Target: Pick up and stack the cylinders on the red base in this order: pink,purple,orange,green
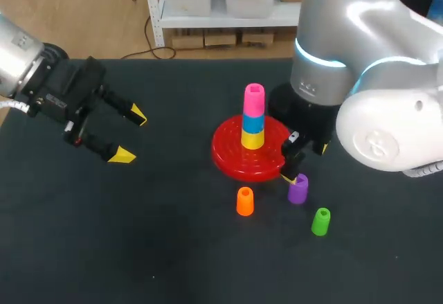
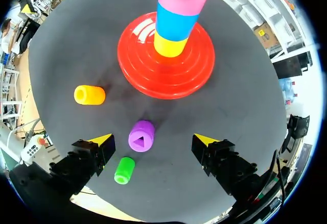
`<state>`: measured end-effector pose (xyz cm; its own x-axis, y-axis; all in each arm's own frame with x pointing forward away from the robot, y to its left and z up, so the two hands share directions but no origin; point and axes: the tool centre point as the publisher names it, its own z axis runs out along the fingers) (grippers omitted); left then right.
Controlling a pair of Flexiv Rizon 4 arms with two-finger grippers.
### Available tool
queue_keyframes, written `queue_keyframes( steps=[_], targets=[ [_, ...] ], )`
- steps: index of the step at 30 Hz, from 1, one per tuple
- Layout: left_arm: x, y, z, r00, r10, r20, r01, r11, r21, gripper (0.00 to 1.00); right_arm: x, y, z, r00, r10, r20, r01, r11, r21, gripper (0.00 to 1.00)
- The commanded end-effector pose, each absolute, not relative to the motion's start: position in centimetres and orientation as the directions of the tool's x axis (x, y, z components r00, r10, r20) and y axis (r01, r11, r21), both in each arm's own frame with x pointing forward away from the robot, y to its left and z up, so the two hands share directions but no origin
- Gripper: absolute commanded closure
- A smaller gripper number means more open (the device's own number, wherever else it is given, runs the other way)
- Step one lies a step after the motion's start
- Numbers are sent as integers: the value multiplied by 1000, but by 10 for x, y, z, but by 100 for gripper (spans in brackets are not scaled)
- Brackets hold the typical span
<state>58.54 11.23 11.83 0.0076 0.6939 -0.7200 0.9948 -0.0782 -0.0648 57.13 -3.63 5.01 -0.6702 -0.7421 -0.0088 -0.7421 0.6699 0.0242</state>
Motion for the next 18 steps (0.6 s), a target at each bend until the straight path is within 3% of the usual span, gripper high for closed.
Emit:
queue_keyframes(
  steps=[1,18],
  targets=[
    [584,114,117,11,691,-723,995,-78,-59,0,575,-38,45,-674,-739,-2,-738,674,34,0],
    [584,114,117,11,691,-723,995,-78,-59,0,571,-36,26,-681,-732,31,-728,681,75,0]
  ],
)
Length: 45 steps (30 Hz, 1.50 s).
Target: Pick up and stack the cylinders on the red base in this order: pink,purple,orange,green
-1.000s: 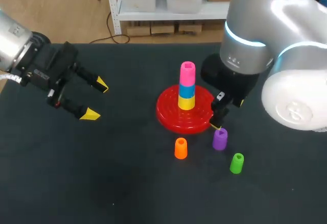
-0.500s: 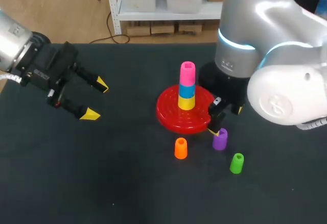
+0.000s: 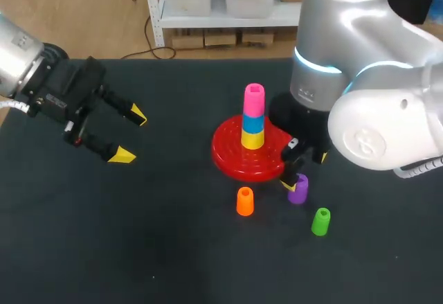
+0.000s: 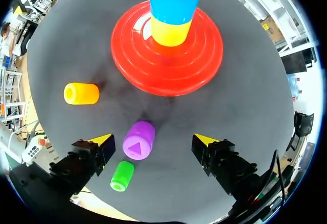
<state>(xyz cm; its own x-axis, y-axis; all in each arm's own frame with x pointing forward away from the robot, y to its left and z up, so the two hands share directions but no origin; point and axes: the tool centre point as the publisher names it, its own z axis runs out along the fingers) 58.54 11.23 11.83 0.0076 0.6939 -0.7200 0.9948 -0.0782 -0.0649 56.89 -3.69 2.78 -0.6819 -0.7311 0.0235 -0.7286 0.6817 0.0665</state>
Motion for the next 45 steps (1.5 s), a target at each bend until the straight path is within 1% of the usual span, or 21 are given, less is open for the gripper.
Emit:
queue_keyframes(
  steps=[1,13,44,45],
  targets=[
    [584,114,117,11,691,-723,995,-78,-59,0,570,-35,26,-683,-730,32,-726,683,81,0],
    [584,114,117,11,691,-723,995,-78,-59,0,566,-35,22,-691,-721,46,-714,691,110,0],
    [584,114,117,11,691,-723,995,-78,-59,0,560,-32,20,-699,-712,72,-704,702,107,0],
    [584,114,117,11,691,-723,995,-78,-59,0,560,-32,20,-699,-711,72,-703,703,107,13]
  ],
)
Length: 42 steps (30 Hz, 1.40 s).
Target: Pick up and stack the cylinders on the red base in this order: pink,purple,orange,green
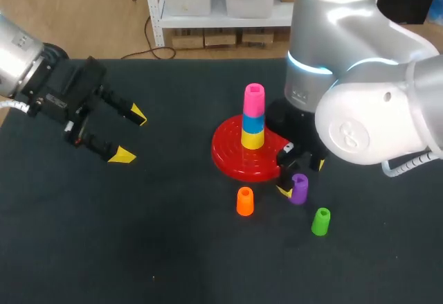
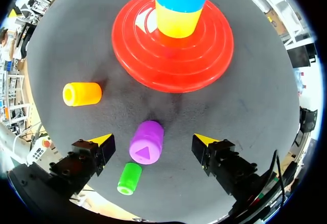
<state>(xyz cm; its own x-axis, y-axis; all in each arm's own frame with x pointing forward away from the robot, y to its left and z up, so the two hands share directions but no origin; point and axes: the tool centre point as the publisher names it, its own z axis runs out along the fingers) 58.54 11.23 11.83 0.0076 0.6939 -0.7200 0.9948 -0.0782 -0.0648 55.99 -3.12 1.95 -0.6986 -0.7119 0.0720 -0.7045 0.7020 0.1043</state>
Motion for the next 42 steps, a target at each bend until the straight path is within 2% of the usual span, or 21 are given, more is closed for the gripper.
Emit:
queue_keyframes(
  steps=[1,2,3,28,42],
  targets=[
    [584,114,117,11,691,-723,995,-78,-59,0,560,-32,20,-700,-710,72,-703,703,107,55],
    [584,114,117,11,691,-723,995,-78,-59,0,560,-32,20,-701,-710,72,-702,704,107,91],
    [584,114,117,11,691,-723,995,-78,-59,0,560,-32,20,-701,-709,71,-702,704,106,100],
    [584,114,117,11,691,-723,995,-78,-59,0,567,-38,28,-720,-693,36,-689,720,85,100],
    [584,114,117,11,691,-723,995,-78,-59,0,620,-65,148,-669,-737,-98,-715,673,-187,100]
  ],
)
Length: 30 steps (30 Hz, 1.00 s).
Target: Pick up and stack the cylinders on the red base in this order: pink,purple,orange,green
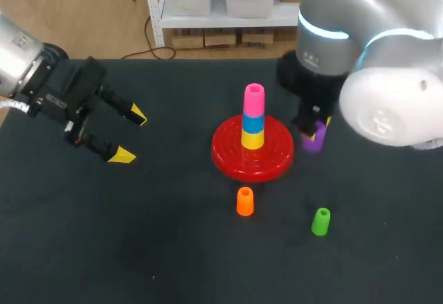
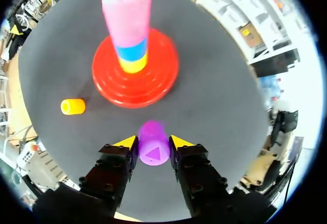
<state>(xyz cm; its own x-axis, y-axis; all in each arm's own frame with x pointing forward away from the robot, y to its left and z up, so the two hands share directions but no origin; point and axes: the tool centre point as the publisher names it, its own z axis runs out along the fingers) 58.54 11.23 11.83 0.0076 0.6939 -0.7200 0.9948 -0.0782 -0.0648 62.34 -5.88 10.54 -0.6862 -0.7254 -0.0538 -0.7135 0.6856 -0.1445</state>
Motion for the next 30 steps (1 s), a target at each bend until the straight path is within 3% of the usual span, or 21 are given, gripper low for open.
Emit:
queue_keyframes(
  steps=[1,15,30],
  targets=[
    [584,114,117,11,691,-723,995,-78,-59,0,624,-64,157,-658,-747,-97,-722,662,-202,100],
    [584,114,117,11,691,-723,995,-78,-59,0,652,-26,231,-457,-887,-65,-874,461,-154,100],
    [584,114,117,11,691,-723,995,-78,-59,0,647,18,216,-344,-939,-8,-936,344,-73,100]
  ],
)
